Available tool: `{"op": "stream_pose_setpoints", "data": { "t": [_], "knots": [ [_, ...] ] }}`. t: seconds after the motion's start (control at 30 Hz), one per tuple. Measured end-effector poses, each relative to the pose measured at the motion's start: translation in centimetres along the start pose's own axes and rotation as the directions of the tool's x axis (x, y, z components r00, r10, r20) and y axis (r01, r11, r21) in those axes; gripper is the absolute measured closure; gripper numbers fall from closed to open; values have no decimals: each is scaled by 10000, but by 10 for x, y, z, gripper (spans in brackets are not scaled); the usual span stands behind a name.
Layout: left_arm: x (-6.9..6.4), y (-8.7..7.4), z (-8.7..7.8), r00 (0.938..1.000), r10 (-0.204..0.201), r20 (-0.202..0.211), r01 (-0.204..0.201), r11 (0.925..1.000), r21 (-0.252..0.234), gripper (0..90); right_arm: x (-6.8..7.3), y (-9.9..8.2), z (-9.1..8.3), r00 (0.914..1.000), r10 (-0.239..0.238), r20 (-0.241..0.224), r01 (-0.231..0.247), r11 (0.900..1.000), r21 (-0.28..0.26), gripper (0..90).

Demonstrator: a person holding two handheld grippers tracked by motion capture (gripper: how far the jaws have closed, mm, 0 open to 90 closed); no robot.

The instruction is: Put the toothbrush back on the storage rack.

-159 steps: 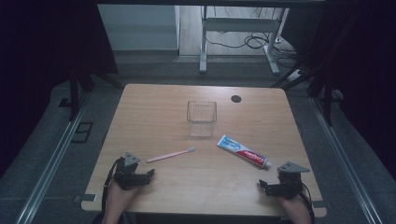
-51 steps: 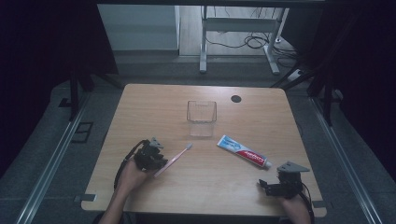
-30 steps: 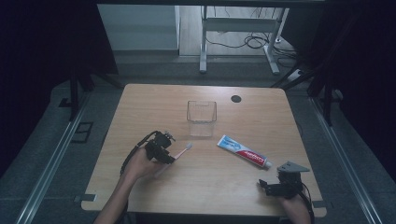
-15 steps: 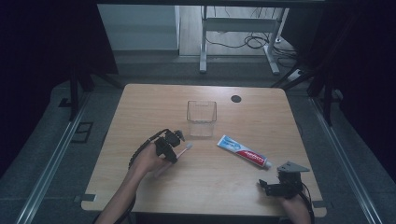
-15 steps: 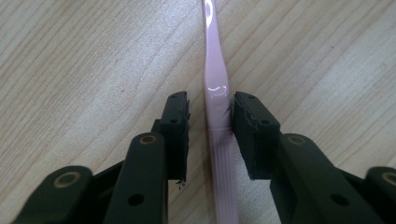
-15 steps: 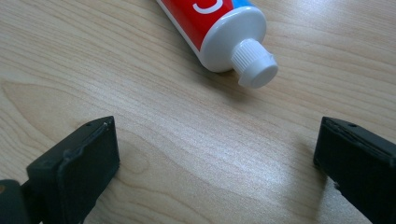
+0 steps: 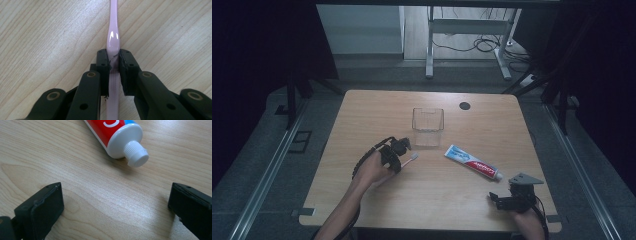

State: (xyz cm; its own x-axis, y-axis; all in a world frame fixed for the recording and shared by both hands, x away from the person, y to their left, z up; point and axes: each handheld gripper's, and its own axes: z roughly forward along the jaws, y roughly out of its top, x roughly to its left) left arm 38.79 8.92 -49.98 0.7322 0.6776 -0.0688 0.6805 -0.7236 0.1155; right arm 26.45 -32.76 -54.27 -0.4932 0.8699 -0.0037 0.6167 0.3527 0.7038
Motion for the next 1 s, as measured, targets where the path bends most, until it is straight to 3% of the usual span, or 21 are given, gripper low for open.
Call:
{"op": "stream_pose_setpoints", "data": {
  "t": [0.47, 0.9, 1.0],
  "knots": [
    [-3, 0, -15, 9995, 303, 62, -297, 9964, -798, 790, 0, 0, 0, 10000, -2, 1, 2, 10000, 0, 0],
    [-6, 4, -44, 9981, 604, 91, -575, 9797, -1918, 790, 0, 0, 0, 10000, 16, 4, -16, 10000, -5, 0],
    [-7, 6, -53, 9978, 660, 59, -629, 9715, -2287, 790, 0, 0, 0, 10000, 13, 2, -13, 10000, -4, 0]
  ]
}}
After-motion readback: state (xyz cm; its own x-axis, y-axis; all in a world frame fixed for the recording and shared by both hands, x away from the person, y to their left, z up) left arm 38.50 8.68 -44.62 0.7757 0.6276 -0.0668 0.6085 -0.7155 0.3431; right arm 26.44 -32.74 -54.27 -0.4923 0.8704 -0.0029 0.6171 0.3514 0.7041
